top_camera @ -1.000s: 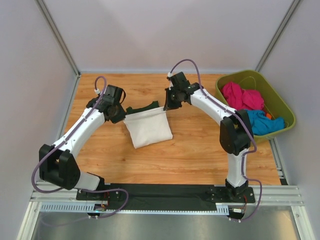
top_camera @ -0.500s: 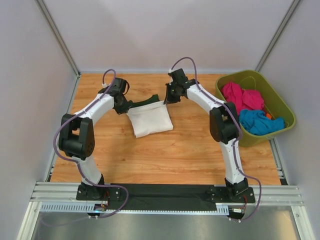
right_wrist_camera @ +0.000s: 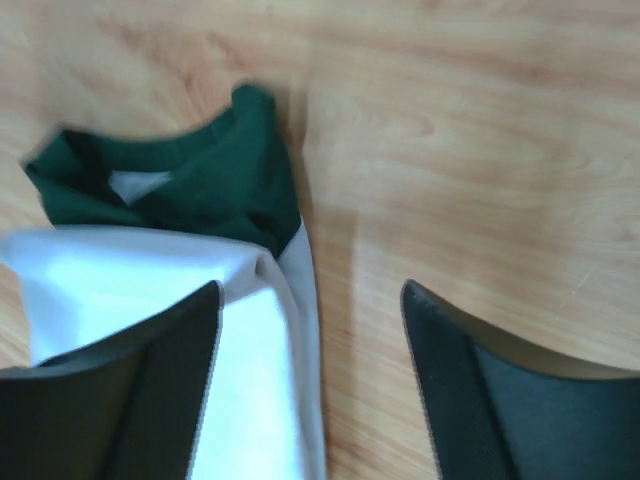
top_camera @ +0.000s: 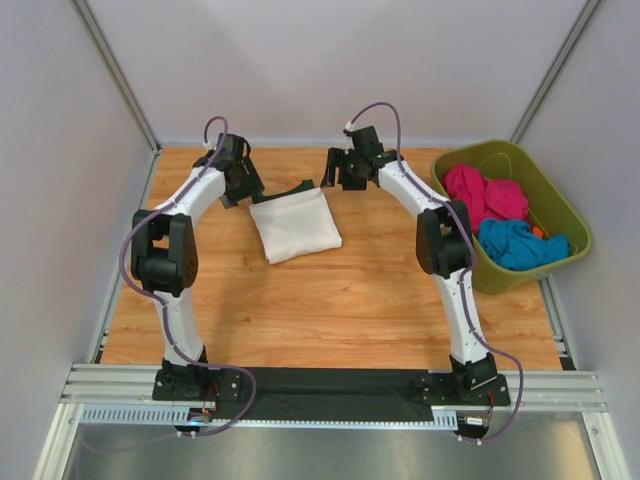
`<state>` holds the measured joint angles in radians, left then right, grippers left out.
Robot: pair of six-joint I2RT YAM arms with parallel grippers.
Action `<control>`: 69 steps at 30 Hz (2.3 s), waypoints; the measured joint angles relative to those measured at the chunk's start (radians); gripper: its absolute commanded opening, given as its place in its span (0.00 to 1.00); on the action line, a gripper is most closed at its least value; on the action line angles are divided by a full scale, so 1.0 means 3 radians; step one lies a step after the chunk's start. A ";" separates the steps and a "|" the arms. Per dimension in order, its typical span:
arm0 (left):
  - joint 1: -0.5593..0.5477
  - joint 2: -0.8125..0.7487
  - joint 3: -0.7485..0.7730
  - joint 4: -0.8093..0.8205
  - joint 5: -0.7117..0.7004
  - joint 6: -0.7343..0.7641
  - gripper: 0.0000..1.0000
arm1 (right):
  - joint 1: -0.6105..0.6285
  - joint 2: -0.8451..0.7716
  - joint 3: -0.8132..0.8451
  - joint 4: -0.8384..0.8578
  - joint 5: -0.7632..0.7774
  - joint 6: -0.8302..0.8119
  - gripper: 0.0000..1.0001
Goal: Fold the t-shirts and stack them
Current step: Fold the tshirt
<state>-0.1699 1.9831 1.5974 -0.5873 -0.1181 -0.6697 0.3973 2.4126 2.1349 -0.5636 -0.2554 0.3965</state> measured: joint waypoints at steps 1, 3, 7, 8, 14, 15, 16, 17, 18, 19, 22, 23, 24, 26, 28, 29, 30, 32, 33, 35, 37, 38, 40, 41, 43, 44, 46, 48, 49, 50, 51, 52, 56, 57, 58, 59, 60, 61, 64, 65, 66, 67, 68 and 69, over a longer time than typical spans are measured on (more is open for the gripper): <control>0.0010 0.0029 0.0097 -0.0032 -0.0018 0.0043 0.94 | -0.0014 0.0009 0.0062 -0.0001 0.0011 0.0000 0.90; 0.0025 0.0033 0.0214 -0.0092 -0.0066 0.0107 0.96 | -0.0053 0.0015 0.0191 -0.0005 0.0022 -0.0028 0.90; 0.0043 -0.0178 0.0226 -0.0197 -0.0024 0.0244 0.85 | -0.0086 -0.0130 0.0125 -0.0008 0.0036 -0.0005 0.75; 0.0043 -0.0290 0.0192 -0.0203 0.0032 0.0263 0.79 | -0.0085 -0.0223 0.0014 0.0015 0.0028 0.0024 0.52; -0.0112 -0.1373 -0.0488 0.0214 0.0397 0.0042 0.00 | -0.0033 -0.0936 -0.0748 0.0299 -0.0196 0.0296 0.00; -0.0150 -0.1504 -0.0603 0.0306 0.0449 -0.0015 0.00 | -0.0017 -0.1016 -0.0821 0.0379 -0.0245 0.0320 0.00; -0.0196 -0.1591 -0.0699 0.0412 0.0516 -0.0080 0.00 | 0.0008 -0.1055 -0.0843 0.0441 -0.0298 0.0346 0.00; -0.0230 -0.1620 -0.0772 0.0518 0.0570 -0.0142 0.00 | 0.0034 -0.1066 -0.0842 0.0520 -0.0354 0.0362 0.00; -0.0247 -0.1589 -0.0818 0.0600 0.0618 -0.0202 0.00 | 0.0056 -0.1062 -0.0829 0.0573 -0.0393 0.0371 0.00; -0.0249 -0.1527 -0.0841 0.0646 0.0643 -0.0243 0.00 | 0.0084 -0.1024 -0.0802 0.0614 -0.0441 0.0373 0.00; -0.0233 -0.1148 -0.0894 0.0791 0.0717 -0.0379 0.00 | 0.0144 -0.0810 -0.0637 0.0680 -0.0535 0.0376 0.00; -0.0223 -0.1029 -0.0913 0.0809 0.0734 -0.0408 0.00 | 0.0160 -0.0708 -0.0572 0.0692 -0.0556 0.0378 0.00; -0.0209 -0.0905 -0.0924 0.0818 0.0750 -0.0439 0.00 | 0.0173 -0.0608 -0.0529 0.0696 -0.0565 0.0383 0.00; -0.0181 -0.0682 -0.0924 0.0833 0.0786 -0.0469 0.00 | 0.0178 -0.0412 -0.0474 0.0696 -0.0586 0.0393 0.00; -0.0144 -0.0491 -0.0921 0.0848 0.0835 -0.0487 0.00 | 0.0172 -0.0239 -0.0435 0.0671 -0.0589 0.0404 0.00; -0.0123 -0.0421 -0.0912 0.0862 0.0852 -0.0492 0.00 | 0.0168 -0.0142 -0.0392 0.0668 -0.0586 0.0408 0.00; -0.0093 -0.0323 -0.0884 0.0875 0.0877 -0.0504 0.00 | 0.0161 -0.0071 -0.0356 0.0660 -0.0584 0.0409 0.00; -0.0042 -0.0159 -0.0793 0.0885 0.0912 -0.0505 0.00 | 0.0155 0.0097 -0.0205 0.0596 -0.0577 0.0409 0.00; -0.0018 -0.0069 -0.0730 0.0905 0.0930 -0.0505 0.00 | 0.0154 0.0175 -0.0114 0.0584 -0.0572 0.0409 0.00; 0.0013 0.0089 -0.0604 0.0933 0.0956 -0.0505 0.00 | 0.0149 0.0270 0.0020 0.0557 -0.0559 0.0409 0.00; 0.0036 0.0207 -0.0511 0.0973 0.0978 -0.0505 0.00 | 0.0145 0.0354 0.0174 0.0549 -0.0539 0.0408 0.00; 0.0048 0.0263 -0.0469 0.0980 0.0988 -0.0505 0.00 | 0.0141 0.0369 0.0202 0.0554 -0.0523 0.0409 0.00; 0.0060 0.0357 -0.0402 0.0998 0.1011 -0.0504 0.00 | 0.0132 0.0388 0.0225 0.0590 -0.0501 0.0411 0.01; 0.0067 0.0401 -0.0373 0.1005 0.1022 -0.0504 0.00 | 0.0128 0.0397 0.0225 0.0618 -0.0490 0.0412 0.01; 0.0070 0.0468 -0.0337 0.1011 0.1050 -0.0505 0.00 | 0.0125 0.0426 0.0225 0.0652 -0.0476 0.0422 0.01; 0.0072 0.0493 -0.0323 0.1021 0.1069 -0.0505 0.00 | 0.0121 0.0450 0.0225 0.0684 -0.0476 0.0426 0.01; 0.0076 0.0520 -0.0282 0.1027 0.1077 -0.0501 0.00 | 0.0112 0.0509 0.0228 0.0713 -0.0469 0.0434 0.01; 0.0078 0.0559 -0.0211 0.1022 0.1076 -0.0486 0.00 | 0.0103 0.0572 0.0240 0.0729 -0.0465 0.0434 0.00; 0.0080 0.0585 -0.0174 0.1020 0.1076 -0.0473 0.00 | 0.0099 0.0603 0.0242 0.0727 -0.0464 0.0435 0.00; 0.0081 0.0604 -0.0146 0.1019 0.1076 -0.0456 0.00 | 0.0094 0.0621 0.0243 0.0741 -0.0467 0.0437 0.00; 0.0088 0.0613 -0.0131 0.1010 0.1077 -0.0441 0.00 | 0.0089 0.0629 0.0244 0.0754 -0.0472 0.0440 0.00; 0.0093 0.0615 -0.0126 0.1001 0.1077 -0.0429 0.00 | 0.0088 0.0629 0.0254 0.0753 -0.0467 0.0439 0.00; 0.0126 0.0614 -0.0104 0.0964 0.1085 -0.0326 0.00 | 0.0086 0.0629 0.0277 0.0762 -0.0456 0.0435 0.00; 0.0139 0.0614 -0.0089 0.0941 0.1080 -0.0285 0.00 | 0.0086 0.0629 0.0277 0.0760 -0.0451 0.0434 0.00; 0.0153 0.0614 -0.0065 0.0907 0.1069 -0.0248 0.00 | 0.0086 0.0629 0.0277 0.0757 -0.0435 0.0434 0.00; 0.0170 0.0614 -0.0038 0.0877 0.1057 -0.0203 0.00 | 0.0086 0.0629 0.0277 0.0754 -0.0420 0.0431 0.00; 0.0188 0.0614 -0.0004 0.0848 0.1044 -0.0160 0.00 | 0.0086 0.0629 0.0277 0.0750 -0.0399 0.0425 0.00; 0.0207 0.0615 0.0025 0.0839 0.1021 -0.0113 0.00 | 0.0086 0.0629 0.0275 0.0752 -0.0373 0.0420 0.00; 0.0276 0.0675 0.0215 0.0752 0.0954 0.0047 0.00 | 0.0088 0.0591 0.0172 0.0800 -0.0266 0.0402 0.00; 0.0291 0.0727 0.0310 0.0727 0.0942 0.0090 0.00 | 0.0088 0.0581 0.0150 0.0814 -0.0238 0.0397 0.00; 0.0303 0.0807 0.0437 0.0670 0.0931 0.0139 0.00 | 0.0089 0.0572 0.0136 0.0819 -0.0198 0.0388 0.00; 0.0314 0.0863 0.0518 0.0647 0.0912 0.0172 0.00 | 0.0089 0.0566 0.0128 0.0819 -0.0167 0.0367 0.00; 0.0327 0.0903 0.0554 0.0627 0.0890 0.0201 0.00 | 0.0090 0.0562 0.0128 0.0816 -0.0131 0.0351 0.00; 0.0333 0.0910 0.0535 0.0607 0.0872 0.0228 0.00 | 0.0090 0.0561 0.0125 0.0811 -0.0097 0.0337 0.00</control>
<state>-0.0700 2.2562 1.7580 -0.4053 0.1436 -0.6014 0.4244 2.5809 2.1723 -0.3202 -0.2844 0.4976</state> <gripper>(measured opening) 0.003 0.003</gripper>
